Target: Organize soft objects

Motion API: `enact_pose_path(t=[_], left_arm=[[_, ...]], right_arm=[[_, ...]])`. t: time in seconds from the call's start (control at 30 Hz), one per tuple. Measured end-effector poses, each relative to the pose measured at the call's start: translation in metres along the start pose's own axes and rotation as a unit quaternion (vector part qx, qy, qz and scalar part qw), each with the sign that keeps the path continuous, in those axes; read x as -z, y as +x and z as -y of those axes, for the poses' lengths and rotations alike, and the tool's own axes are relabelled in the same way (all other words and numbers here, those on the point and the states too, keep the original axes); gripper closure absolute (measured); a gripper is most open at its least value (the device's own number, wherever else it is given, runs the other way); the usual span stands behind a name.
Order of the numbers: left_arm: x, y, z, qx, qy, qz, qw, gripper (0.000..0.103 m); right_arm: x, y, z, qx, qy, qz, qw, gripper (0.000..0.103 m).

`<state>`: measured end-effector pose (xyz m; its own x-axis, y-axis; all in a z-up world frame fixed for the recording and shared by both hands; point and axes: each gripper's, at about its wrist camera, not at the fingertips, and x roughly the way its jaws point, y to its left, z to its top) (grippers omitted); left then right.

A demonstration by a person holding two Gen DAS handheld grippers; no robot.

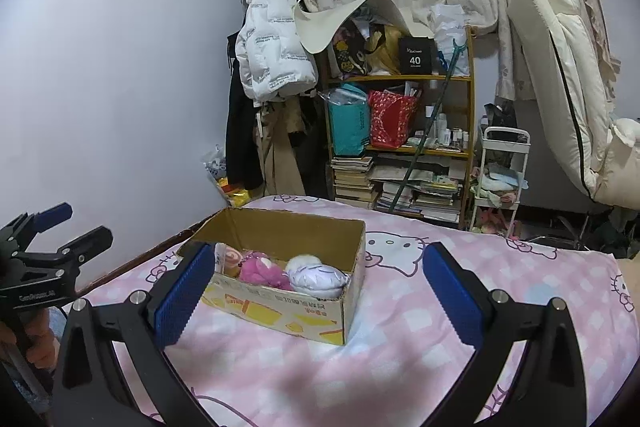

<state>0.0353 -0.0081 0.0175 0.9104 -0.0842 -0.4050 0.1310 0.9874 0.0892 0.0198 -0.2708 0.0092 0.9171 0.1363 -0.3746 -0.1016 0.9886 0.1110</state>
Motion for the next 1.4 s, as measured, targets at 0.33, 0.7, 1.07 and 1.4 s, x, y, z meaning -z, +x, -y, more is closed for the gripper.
enact_pose_path(t=[0.33, 0.7, 1.07, 1.4], left_arm=[[0.010, -0.007, 0.008, -0.007, 0.009, 0.002, 0.9999, 0.001], [0.017, 0.001, 0.012, -0.014, 0.013, 0.001, 0.9998, 0.001], [0.019, -0.005, 0.016, -0.015, 0.019, 0.011, 0.9996, 0.001], [0.021, -0.007, 0.021, -0.012, 0.027, 0.012, 0.9995, 0.001]], right_arm=[[0.011, -0.006, 0.008, 0.006, 0.006, 0.005, 1.000, 0.000], [0.019, -0.006, 0.006, 0.019, 0.000, 0.006, 1.000, 0.000], [0.023, -0.007, 0.005, 0.025, -0.011, 0.007, 1.000, 0.000], [0.026, -0.007, 0.008, 0.030, -0.007, 0.010, 0.999, 0.000]])
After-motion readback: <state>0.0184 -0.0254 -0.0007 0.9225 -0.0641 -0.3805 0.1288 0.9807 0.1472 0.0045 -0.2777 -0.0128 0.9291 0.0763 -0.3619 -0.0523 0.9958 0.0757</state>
